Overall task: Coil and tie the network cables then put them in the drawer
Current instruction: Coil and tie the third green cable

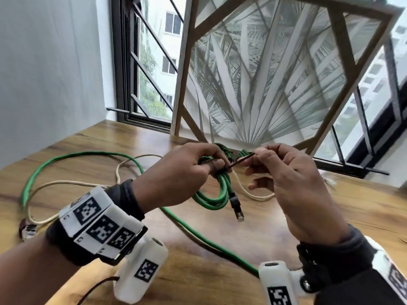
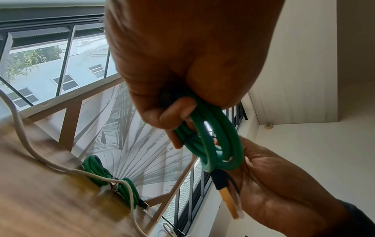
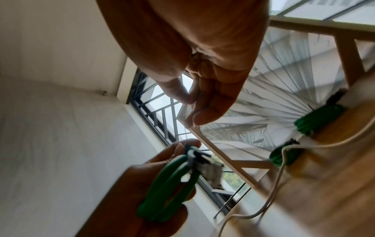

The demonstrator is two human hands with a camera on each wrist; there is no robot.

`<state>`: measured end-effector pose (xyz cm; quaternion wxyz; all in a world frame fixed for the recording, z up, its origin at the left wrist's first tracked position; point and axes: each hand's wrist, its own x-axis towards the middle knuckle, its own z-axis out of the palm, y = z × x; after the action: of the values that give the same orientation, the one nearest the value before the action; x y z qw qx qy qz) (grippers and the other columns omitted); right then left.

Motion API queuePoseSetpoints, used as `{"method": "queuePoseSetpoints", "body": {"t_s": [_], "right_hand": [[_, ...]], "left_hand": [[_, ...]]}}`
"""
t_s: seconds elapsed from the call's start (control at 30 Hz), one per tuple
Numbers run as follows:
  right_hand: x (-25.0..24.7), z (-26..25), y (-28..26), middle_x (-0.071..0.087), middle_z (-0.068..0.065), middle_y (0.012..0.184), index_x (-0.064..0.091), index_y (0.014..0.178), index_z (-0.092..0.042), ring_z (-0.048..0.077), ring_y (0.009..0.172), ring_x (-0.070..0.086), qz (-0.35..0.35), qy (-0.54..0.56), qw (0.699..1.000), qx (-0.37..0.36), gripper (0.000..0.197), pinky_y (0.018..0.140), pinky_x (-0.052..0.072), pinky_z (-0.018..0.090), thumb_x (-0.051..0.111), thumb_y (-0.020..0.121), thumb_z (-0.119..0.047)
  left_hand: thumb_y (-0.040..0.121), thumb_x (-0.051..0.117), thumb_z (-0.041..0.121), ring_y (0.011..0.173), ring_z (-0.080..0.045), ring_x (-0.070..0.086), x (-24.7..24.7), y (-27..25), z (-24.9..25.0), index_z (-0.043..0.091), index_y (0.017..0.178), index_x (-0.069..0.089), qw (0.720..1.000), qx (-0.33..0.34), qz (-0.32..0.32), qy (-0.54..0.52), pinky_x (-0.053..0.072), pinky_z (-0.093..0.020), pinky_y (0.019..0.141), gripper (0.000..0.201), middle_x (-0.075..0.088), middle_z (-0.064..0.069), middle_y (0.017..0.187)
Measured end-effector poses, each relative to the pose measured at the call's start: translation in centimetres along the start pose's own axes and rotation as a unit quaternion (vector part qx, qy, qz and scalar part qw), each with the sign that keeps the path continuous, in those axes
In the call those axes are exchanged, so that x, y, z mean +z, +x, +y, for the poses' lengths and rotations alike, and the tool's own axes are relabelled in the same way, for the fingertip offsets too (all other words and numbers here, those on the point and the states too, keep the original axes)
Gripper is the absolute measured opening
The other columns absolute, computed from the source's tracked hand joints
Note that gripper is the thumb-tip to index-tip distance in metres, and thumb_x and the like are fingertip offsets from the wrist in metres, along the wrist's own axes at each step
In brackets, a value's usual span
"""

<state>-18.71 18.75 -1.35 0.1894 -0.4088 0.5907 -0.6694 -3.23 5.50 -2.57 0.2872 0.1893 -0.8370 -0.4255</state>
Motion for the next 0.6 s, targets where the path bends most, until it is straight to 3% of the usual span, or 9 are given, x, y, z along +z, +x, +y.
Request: {"method": "queuePoseSetpoints", "body": {"t_s": [0.13,0.23,0.33,0.43,0.53,0.6], "right_hand": [[0.1,-0.5,-0.3,0.077,0.010,0.080,0.064,0.101,0.002,0.017,0.069,0.066,-0.028,0.038,0.999,0.008,0.012,0.058,0.054,0.022,0.058,0.102,-0.009],[0.8,-0.5,-0.7,0.074,0.009,0.077,0.065,0.095,-0.001,0.015,0.066,0.060,-0.058,0.044,0.997,-0.014,0.010,0.058,0.050,0.020,0.060,0.101,-0.008],[1.5,-0.3,-1.3,0.073,0.008,0.075,0.065,0.094,0.002,0.012,0.064,0.059,-0.094,0.035,0.994,-0.048,0.011,0.058,0.049,0.019,0.059,0.100,-0.004],[2.0,0.0,-1.8,0.074,0.010,0.078,0.065,0.097,0.006,0.017,0.065,0.060,-0.116,-0.002,0.990,-0.078,0.011,0.058,0.050,0.024,0.061,0.100,-0.004],[1.9,0.2,-1.7,0.074,0.016,0.081,0.067,0.096,-0.002,0.035,0.060,0.060,-0.109,-0.053,0.984,-0.134,0.009,0.052,0.048,0.041,0.064,0.101,-0.009],[1.6,0.4,-1.4,0.076,0.008,0.082,0.070,0.095,-0.010,0.022,0.065,0.067,-0.099,-0.103,0.972,-0.187,0.006,0.055,0.049,0.035,0.068,0.099,-0.014]], "left_hand": [[0.106,0.061,0.020,0.042,-0.005,0.038,0.1,0.0,0.0,0.027,0.089,0.076,1.000,0.002,0.020,0.017,0.032,-0.020,0.044,0.024,0.069,0.011,0.068],[0.105,0.060,0.019,0.052,-0.011,0.037,0.4,-0.2,0.2,0.028,0.086,0.072,0.999,0.004,0.028,0.036,0.031,-0.027,0.052,0.024,0.056,0.007,0.058],[0.103,0.057,0.011,0.057,-0.018,0.041,0.5,-0.3,0.0,0.029,0.084,0.070,0.998,0.004,0.031,0.049,0.034,-0.029,0.057,0.030,0.057,0.003,0.063],[0.101,0.054,0.004,0.056,-0.010,0.039,0.5,-0.4,-0.1,0.030,0.078,0.067,0.998,0.008,0.023,0.052,0.033,-0.027,0.055,0.037,0.055,0.008,0.062],[0.104,0.055,0.005,0.056,-0.002,0.044,0.6,-0.3,0.0,0.028,0.076,0.066,1.000,0.013,0.015,0.016,0.036,-0.021,0.056,0.038,0.056,0.016,0.060],[0.106,0.055,0.010,0.052,0.000,0.044,0.6,-0.2,0.2,0.020,0.081,0.067,0.998,0.005,0.009,-0.058,0.036,-0.018,0.054,0.030,0.055,0.018,0.057]]}}
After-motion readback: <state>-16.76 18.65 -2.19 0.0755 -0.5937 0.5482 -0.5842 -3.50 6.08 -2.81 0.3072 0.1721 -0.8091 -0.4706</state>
